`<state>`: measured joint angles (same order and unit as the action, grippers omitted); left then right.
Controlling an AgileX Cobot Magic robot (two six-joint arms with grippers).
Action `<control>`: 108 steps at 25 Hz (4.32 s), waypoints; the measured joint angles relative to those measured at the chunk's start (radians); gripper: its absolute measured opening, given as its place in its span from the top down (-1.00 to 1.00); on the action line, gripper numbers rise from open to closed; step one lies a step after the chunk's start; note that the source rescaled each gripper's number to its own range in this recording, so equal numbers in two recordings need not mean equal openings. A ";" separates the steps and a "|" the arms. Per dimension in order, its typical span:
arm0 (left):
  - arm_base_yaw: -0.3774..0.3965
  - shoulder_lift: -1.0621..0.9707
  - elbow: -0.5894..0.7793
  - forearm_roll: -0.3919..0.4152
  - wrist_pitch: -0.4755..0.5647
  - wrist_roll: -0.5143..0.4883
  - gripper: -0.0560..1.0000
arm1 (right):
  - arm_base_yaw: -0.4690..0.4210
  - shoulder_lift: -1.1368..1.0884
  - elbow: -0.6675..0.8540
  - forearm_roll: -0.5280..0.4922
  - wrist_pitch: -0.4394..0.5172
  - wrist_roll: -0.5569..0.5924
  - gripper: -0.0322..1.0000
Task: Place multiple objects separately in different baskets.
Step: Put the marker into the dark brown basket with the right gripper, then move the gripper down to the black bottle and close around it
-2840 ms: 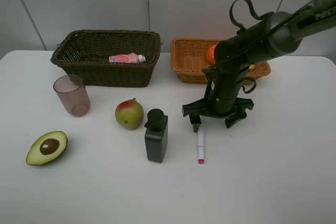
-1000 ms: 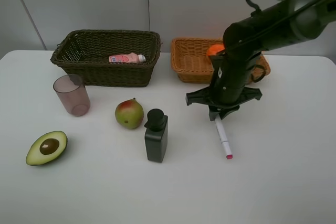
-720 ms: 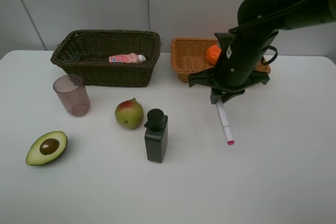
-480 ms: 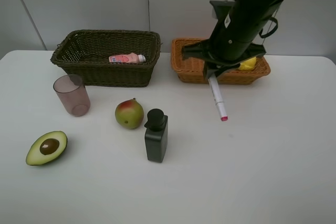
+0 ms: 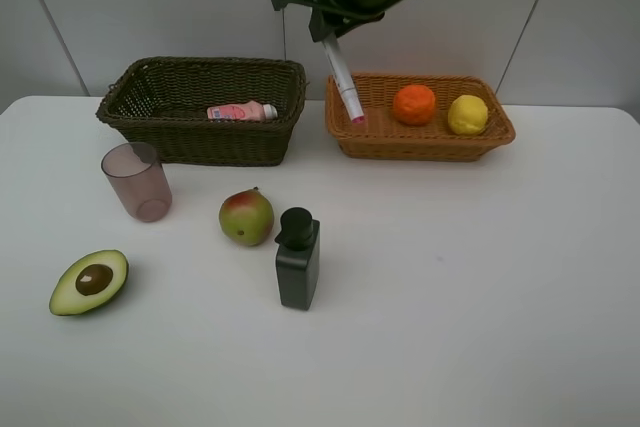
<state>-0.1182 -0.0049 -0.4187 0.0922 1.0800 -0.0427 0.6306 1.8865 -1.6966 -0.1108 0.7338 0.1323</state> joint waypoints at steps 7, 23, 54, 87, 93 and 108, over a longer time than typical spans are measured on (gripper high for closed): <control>0.000 0.000 0.000 0.000 0.000 0.000 -1.00 | 0.003 0.193 -0.272 0.192 -0.091 -0.237 0.94; 0.000 0.000 0.000 0.000 0.000 0.000 -1.00 | 0.035 0.463 -0.452 0.472 -0.443 -0.534 0.94; 0.000 0.000 0.000 0.000 0.000 0.000 -1.00 | 0.032 0.545 -0.453 0.329 -0.491 -0.538 -0.67; 0.000 0.000 0.000 0.000 0.000 0.000 -1.00 | 0.048 0.312 -0.453 0.248 -0.142 -0.416 -1.00; 0.000 0.000 0.000 0.000 0.000 0.000 -1.00 | 0.055 0.238 -0.455 0.088 0.068 -0.236 -1.00; 0.000 0.000 0.000 0.000 0.000 0.000 -1.00 | 0.157 0.201 -0.449 -0.128 0.480 0.232 -1.00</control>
<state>-0.1182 -0.0049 -0.4187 0.0922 1.0800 -0.0427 0.7875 2.0874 -2.1457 -0.2388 1.2137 0.3638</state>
